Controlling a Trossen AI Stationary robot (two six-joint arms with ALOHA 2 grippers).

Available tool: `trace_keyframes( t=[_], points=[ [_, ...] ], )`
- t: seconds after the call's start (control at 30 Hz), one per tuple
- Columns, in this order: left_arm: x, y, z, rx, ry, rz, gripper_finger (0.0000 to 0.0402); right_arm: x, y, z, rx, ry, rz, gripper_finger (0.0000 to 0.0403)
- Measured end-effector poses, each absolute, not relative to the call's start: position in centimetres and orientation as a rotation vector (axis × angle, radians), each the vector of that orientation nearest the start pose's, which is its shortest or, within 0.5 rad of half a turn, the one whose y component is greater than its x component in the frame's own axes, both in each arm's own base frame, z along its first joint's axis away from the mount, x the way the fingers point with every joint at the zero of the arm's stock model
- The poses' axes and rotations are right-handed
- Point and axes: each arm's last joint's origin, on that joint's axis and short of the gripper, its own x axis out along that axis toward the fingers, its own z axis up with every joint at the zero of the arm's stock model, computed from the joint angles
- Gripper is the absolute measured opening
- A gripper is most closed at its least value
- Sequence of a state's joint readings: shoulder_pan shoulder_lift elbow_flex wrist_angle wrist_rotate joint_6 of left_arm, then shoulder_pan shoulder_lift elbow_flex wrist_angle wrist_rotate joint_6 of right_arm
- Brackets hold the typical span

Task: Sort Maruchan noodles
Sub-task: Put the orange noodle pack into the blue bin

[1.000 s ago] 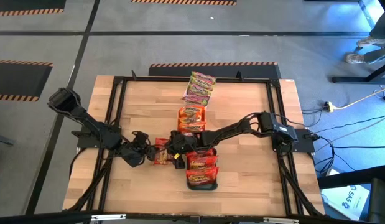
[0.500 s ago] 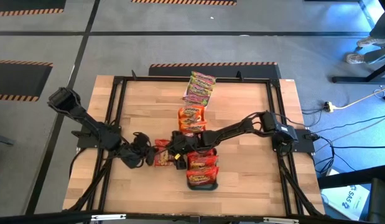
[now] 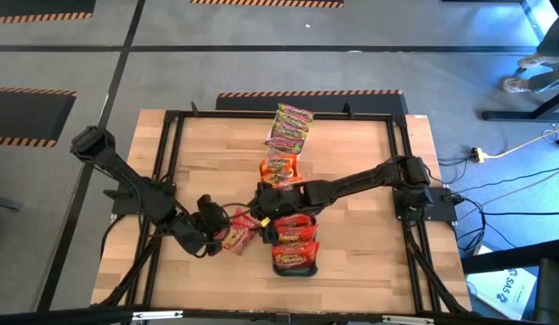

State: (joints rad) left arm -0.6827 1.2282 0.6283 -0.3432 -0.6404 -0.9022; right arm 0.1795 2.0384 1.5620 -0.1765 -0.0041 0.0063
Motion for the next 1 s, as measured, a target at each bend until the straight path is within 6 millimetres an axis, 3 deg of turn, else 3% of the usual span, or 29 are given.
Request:
trace_keyframes(
  t=[0.3,0.63,0.77,1.0],
  points=[
    [19.4,-13.4,23.0,-0.054,0.647,0.208,0.0000,45.5,7.9,22.0,0.066,0.666,0.158,0.0342],
    [20.0,-13.4,23.9,0.043,0.610,0.177,0.0000,46.4,8.3,20.1,0.158,0.660,0.209,0.0328],
    [20.0,-13.4,23.9,0.045,0.607,0.175,0.0000,46.5,8.4,20.2,0.162,0.652,0.219,0.0270],
    [20.1,-13.4,24.0,0.044,0.595,0.184,0.0003,46.5,8.4,20.3,0.165,0.637,0.235,0.0123]
  ],
)
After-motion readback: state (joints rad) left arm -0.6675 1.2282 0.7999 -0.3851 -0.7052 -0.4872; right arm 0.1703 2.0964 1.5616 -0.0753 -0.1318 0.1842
